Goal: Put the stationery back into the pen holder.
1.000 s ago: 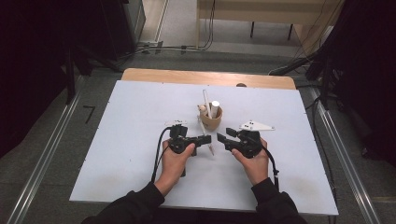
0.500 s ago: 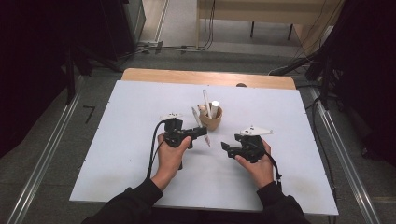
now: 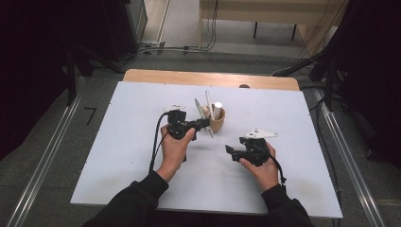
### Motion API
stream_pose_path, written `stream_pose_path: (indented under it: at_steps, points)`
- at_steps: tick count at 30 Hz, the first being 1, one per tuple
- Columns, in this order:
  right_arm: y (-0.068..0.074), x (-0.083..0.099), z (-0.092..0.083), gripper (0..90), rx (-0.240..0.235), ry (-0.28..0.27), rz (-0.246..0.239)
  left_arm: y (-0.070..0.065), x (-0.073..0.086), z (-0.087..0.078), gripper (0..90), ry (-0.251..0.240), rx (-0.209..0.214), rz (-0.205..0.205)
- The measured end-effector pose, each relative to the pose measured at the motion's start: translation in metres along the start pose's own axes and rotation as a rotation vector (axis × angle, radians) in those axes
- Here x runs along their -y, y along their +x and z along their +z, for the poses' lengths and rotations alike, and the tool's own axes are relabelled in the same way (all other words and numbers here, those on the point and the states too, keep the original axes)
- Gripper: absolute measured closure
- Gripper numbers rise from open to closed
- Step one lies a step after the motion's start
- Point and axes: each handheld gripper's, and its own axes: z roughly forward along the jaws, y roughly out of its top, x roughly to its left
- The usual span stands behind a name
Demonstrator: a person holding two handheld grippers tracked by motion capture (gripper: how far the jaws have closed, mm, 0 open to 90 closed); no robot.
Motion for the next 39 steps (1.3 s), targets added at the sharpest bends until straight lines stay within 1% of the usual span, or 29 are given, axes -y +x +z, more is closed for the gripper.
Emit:
stream_pose_path:
  at_steps: [5,10,14,19,27,33,39]
  points:
    - [-0.001,0.000,0.000,28.9,0.000,0.002,0.003,-0.001,-0.010,0.003,80.1,-0.008,-0.006,0.007]
    - [-0.001,0.000,0.002,28.9,-0.001,0.005,0.004,-0.003,-0.019,0.005,80.1,-0.023,-0.010,0.007]
    - [0.000,0.001,0.003,28.9,-0.005,0.007,0.005,-0.003,-0.024,0.008,80.1,-0.024,-0.026,0.020]
    - [-0.001,0.000,0.002,29.0,-0.005,0.003,0.007,-0.003,-0.028,0.012,80.1,-0.022,-0.044,0.032]
    - [-0.001,0.000,0.002,29.0,-0.008,0.003,0.008,-0.005,-0.035,0.018,80.1,-0.033,-0.048,0.031]
    - [-0.001,0.000,0.002,29.1,-0.012,0.002,0.011,-0.006,-0.039,0.023,80.1,-0.038,-0.066,0.045]
    - [-0.001,0.000,0.002,29.1,-0.012,0.002,0.014,-0.006,-0.041,0.028,80.0,-0.044,-0.070,0.053]
